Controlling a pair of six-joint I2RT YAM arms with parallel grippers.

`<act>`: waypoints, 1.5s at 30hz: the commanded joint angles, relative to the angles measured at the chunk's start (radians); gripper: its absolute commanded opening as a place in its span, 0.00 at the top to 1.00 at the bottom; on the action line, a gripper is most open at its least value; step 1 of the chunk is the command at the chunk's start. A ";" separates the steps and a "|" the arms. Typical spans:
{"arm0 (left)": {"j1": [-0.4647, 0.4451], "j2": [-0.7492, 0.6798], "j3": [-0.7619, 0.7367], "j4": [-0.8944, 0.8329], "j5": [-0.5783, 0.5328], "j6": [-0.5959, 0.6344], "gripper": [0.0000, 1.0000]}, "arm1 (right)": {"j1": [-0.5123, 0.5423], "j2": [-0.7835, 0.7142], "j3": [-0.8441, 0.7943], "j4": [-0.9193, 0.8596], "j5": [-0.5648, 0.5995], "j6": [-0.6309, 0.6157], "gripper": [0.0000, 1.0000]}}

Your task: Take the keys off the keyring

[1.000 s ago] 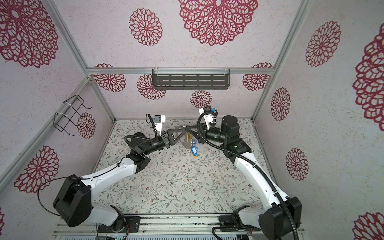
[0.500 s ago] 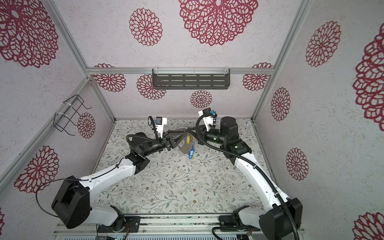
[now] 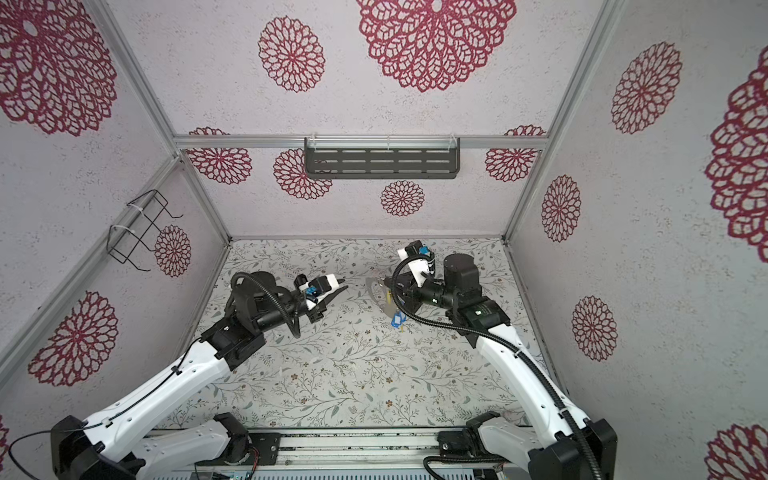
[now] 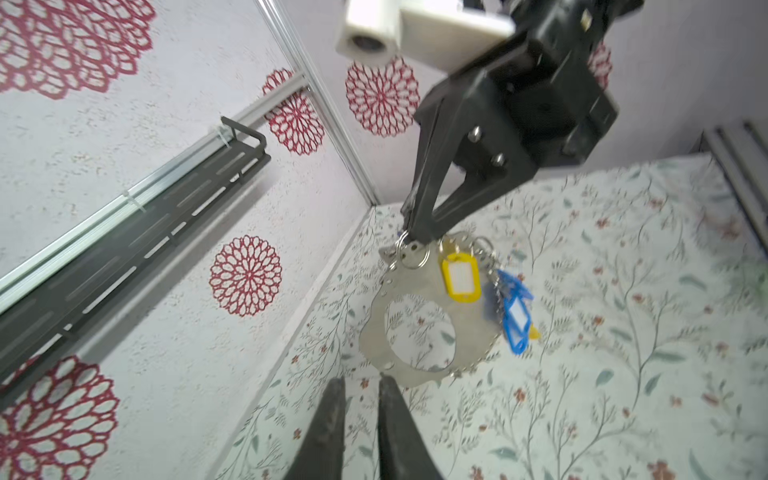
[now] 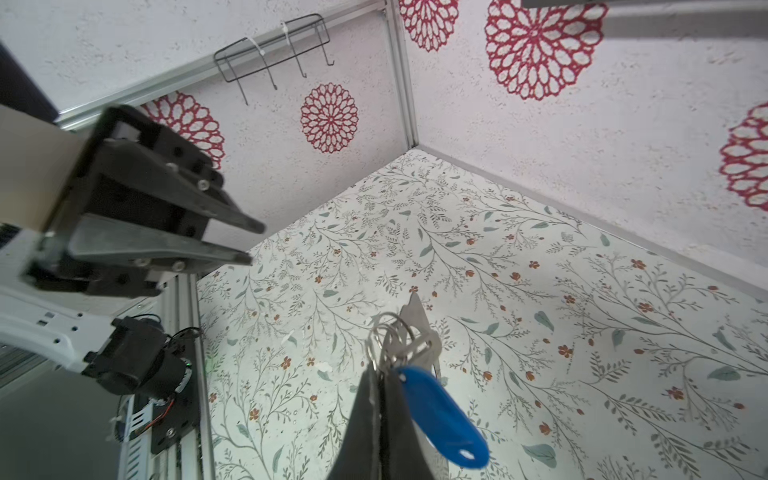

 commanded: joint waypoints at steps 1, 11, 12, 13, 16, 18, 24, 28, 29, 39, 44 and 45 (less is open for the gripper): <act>0.000 0.071 0.070 -0.155 0.023 0.209 0.79 | 0.003 0.002 0.009 0.020 -0.103 -0.006 1.00; -0.013 0.112 0.145 -0.141 0.094 0.192 0.79 | 0.002 -0.009 -0.028 0.023 -0.127 0.006 1.00; -0.013 0.107 0.147 -0.133 0.109 0.181 0.79 | 0.004 -0.008 -0.031 0.029 -0.133 0.010 1.00; -0.013 0.105 0.151 -0.131 0.122 0.173 0.79 | 0.004 -0.006 -0.031 0.031 -0.138 0.016 1.00; -0.019 0.120 0.175 -0.149 0.155 0.165 0.81 | 0.006 -0.004 -0.032 0.041 -0.149 0.023 1.00; -0.031 0.142 0.196 -0.172 0.154 0.178 0.82 | 0.008 -0.003 -0.028 0.042 -0.153 0.026 1.00; -0.060 0.193 0.237 -0.191 0.131 0.222 0.86 | 0.020 -0.007 -0.027 0.037 -0.155 0.033 1.00; -0.073 0.219 0.266 -0.233 0.112 0.257 0.86 | 0.024 -0.012 -0.025 0.030 -0.152 0.028 1.00; -0.074 0.225 0.269 -0.241 0.107 0.265 0.86 | 0.024 -0.014 -0.025 0.030 -0.152 0.028 1.00; -0.081 0.228 0.276 -0.279 0.099 0.277 0.83 | 0.026 -0.019 -0.013 0.020 -0.142 0.022 1.00; -0.081 0.214 0.263 -0.286 0.088 0.282 0.76 | 0.026 -0.016 -0.008 0.011 -0.136 0.019 1.00; -0.081 0.212 0.263 -0.288 0.086 0.283 0.74 | 0.026 -0.015 -0.007 0.011 -0.135 0.018 1.00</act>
